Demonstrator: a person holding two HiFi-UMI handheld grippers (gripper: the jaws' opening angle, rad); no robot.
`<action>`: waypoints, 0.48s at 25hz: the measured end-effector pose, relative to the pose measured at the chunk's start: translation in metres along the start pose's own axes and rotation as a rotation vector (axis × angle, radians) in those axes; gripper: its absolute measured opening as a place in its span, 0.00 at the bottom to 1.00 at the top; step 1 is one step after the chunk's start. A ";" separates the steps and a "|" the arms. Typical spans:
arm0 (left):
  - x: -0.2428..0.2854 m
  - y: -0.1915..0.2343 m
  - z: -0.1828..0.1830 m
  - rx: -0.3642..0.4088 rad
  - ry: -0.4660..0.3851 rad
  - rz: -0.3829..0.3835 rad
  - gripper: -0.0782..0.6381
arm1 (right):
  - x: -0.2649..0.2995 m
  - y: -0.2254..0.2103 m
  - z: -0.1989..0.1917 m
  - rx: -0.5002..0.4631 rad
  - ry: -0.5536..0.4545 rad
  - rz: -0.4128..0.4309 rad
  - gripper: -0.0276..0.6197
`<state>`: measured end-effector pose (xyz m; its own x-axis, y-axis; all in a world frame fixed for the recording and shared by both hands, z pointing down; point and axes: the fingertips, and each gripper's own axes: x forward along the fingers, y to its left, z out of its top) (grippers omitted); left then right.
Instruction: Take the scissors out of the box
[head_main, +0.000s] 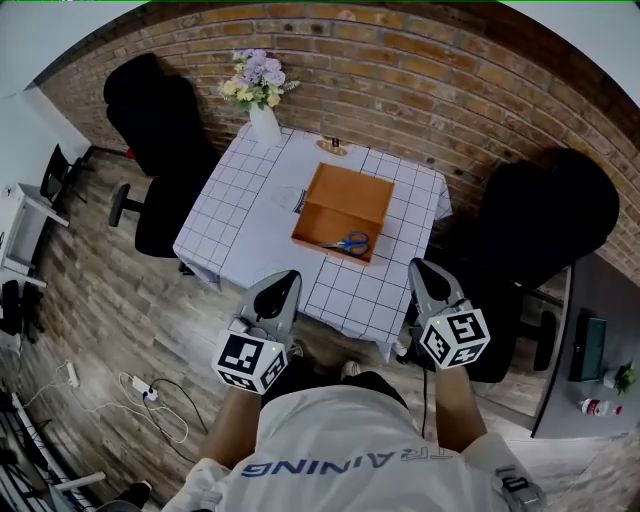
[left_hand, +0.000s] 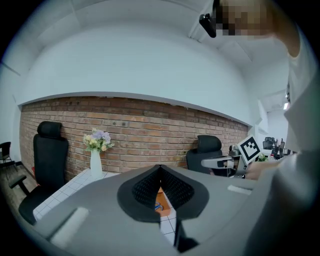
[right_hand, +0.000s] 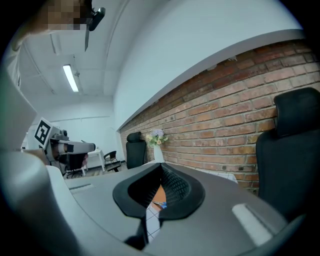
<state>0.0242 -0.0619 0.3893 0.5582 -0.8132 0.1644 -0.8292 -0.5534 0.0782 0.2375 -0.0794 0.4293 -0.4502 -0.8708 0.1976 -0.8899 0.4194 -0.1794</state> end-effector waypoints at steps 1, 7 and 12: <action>0.006 0.003 -0.002 -0.002 0.004 -0.009 0.11 | 0.004 -0.003 -0.001 -0.001 0.004 -0.006 0.07; 0.052 0.023 -0.010 -0.027 0.020 -0.111 0.11 | 0.029 -0.030 0.001 -0.007 0.029 -0.111 0.07; 0.089 0.069 0.000 -0.013 0.035 -0.199 0.11 | 0.074 -0.022 0.013 -0.029 0.052 -0.162 0.07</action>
<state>0.0164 -0.1727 0.4098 0.7099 -0.6814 0.1781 -0.7032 -0.6999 0.1248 0.2248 -0.1566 0.4354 -0.3035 -0.9133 0.2717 -0.9524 0.2826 -0.1140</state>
